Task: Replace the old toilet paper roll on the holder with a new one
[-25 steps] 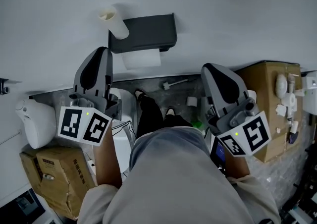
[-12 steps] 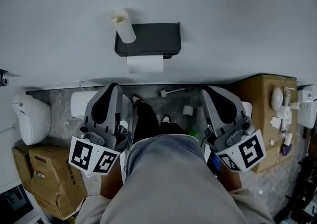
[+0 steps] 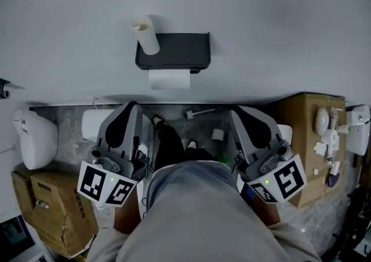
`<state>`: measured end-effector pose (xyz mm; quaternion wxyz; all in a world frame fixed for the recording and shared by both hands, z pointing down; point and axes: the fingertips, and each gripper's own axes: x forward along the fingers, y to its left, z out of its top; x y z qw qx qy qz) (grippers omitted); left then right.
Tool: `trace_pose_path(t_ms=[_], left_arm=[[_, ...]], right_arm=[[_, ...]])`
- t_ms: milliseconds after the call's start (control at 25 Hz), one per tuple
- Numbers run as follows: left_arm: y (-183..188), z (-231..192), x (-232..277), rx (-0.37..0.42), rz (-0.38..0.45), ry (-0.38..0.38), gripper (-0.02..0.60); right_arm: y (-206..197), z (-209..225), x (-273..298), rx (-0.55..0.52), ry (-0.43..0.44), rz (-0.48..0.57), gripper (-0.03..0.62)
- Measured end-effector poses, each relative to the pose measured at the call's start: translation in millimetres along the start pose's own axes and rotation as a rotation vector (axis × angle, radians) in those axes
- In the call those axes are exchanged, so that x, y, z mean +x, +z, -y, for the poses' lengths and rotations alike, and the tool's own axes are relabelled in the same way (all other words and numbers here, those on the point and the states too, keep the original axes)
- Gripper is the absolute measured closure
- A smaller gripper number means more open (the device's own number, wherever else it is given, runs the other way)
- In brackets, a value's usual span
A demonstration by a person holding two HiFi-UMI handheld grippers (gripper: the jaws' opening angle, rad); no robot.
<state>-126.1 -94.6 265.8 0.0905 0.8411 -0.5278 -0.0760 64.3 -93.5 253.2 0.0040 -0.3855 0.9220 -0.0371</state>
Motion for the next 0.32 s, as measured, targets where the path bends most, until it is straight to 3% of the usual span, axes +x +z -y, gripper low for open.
trace_pose_path(t_ms=[320], left_arm=[[-3.2,6.0,0.5,-0.009,-0.004,-0.008,0.577]], right_arm=[[1.0,-0.7,-4.4,0.008,-0.001,0.005,0.579]])
